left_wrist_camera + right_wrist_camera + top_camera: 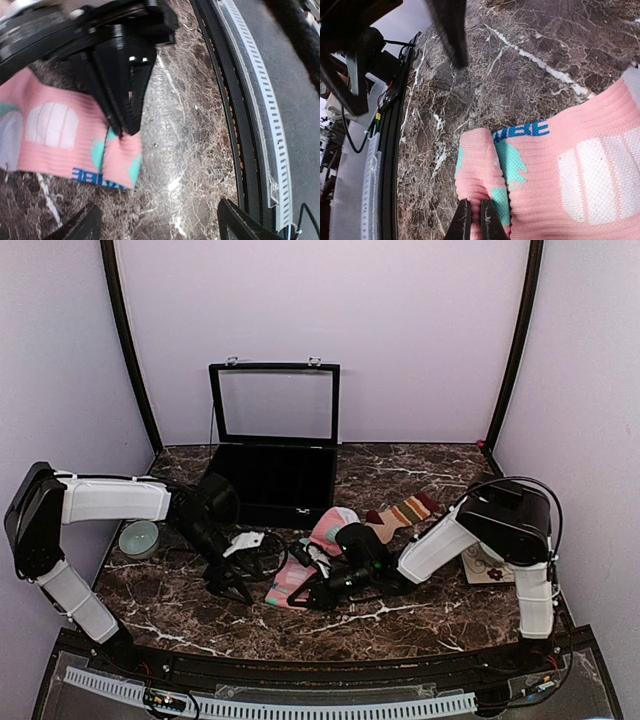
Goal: Roll the socks
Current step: Roll the sock at the center of the board.
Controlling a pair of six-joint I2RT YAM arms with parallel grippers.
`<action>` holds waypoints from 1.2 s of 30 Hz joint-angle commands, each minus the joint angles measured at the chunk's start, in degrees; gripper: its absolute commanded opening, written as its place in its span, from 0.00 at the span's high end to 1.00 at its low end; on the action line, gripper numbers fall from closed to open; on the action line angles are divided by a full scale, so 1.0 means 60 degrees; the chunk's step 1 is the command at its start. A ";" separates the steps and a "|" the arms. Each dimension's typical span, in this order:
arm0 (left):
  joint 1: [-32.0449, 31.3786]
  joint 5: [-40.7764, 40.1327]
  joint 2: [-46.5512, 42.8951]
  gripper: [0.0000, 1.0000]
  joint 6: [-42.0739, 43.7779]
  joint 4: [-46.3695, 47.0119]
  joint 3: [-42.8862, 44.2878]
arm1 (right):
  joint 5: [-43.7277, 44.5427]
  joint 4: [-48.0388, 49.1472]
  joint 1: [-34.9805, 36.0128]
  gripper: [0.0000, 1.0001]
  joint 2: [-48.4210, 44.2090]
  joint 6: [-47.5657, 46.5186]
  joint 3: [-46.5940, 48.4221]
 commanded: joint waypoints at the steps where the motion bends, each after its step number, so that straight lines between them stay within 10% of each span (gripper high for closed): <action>1: -0.0803 -0.0573 0.0210 0.19 0.0468 0.0796 -0.0204 | -0.0647 -0.0714 -0.0256 1.00 0.0682 0.1604 -0.0027; 12: -0.1761 -0.1786 0.1400 0.38 0.0537 0.1694 0.0351 | -0.0637 -0.0930 -0.0447 1.00 0.0794 0.2168 -0.0060; 36: -0.2148 -0.2764 0.1373 0.42 0.0897 0.1971 0.0441 | -0.0835 -0.1290 -0.0510 1.00 0.0907 0.2026 0.0065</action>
